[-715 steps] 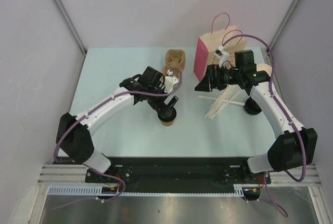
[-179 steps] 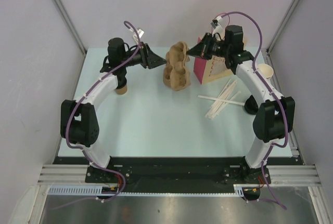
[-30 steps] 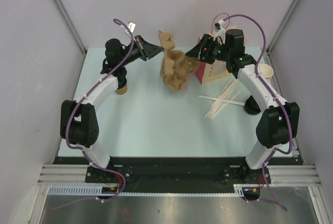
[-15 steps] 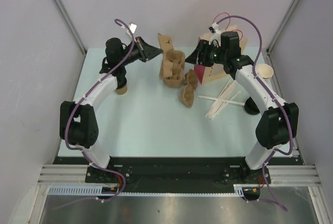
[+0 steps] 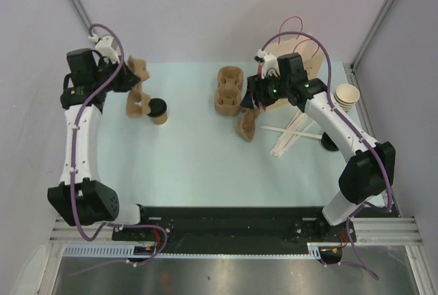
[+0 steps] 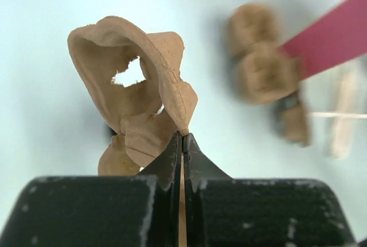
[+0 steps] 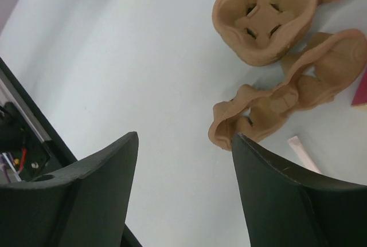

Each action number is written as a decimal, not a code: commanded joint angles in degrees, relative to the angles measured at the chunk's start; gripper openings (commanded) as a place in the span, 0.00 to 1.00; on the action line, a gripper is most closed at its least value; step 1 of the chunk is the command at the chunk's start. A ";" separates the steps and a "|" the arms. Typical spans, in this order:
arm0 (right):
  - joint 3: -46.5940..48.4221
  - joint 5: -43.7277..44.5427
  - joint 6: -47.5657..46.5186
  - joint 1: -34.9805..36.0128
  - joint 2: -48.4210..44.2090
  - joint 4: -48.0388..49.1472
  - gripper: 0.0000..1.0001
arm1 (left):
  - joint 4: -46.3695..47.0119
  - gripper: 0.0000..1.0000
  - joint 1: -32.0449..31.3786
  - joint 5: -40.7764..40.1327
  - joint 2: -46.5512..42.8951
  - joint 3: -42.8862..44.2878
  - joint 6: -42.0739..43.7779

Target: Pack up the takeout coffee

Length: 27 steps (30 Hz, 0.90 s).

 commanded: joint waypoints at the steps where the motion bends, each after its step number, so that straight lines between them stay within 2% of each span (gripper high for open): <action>1: -0.80 3.20 -6.41 3.01 -1.41 -2.50 0.71 | -20.61 0.00 4.51 -14.95 -0.01 -1.21 13.13; 5: -1.23 6.27 -7.46 5.12 0.69 -3.38 0.72 | -19.84 0.00 9.96 -18.82 1.58 -7.26 12.52; 11: -5.01 8.38 -7.99 6.70 2.46 -1.89 0.73 | -13.25 0.00 10.41 -21.55 6.41 -15.44 10.94; 17: -8.44 11.28 -11.42 7.93 2.90 -0.40 0.75 | -6.66 0.00 10.50 -23.31 11.41 -20.02 7.17; 20: -9.50 11.99 -12.03 7.67 2.46 -0.39 0.76 | -5.51 0.11 10.41 -22.88 13.00 -20.11 6.28; 21: -9.76 11.99 -12.21 7.67 2.37 -0.31 0.76 | -5.68 0.21 10.50 -22.79 13.27 -19.94 6.19; 23: -10.46 12.43 -12.82 7.58 2.11 -0.22 0.77 | -6.03 0.32 10.41 -21.65 13.36 -19.94 6.28; 24: -10.64 12.60 -13.00 7.49 2.11 -0.13 0.77 | -6.56 0.42 10.50 -20.95 13.01 -19.85 6.36; 26: -11.17 12.61 -13.26 7.41 2.02 0.04 0.77 | -7.70 0.50 10.41 -19.02 12.13 -19.41 6.37; 27: -11.34 12.61 -13.27 7.49 2.11 0.22 0.78 | -8.05 0.60 10.41 -18.40 10.65 -19.24 6.37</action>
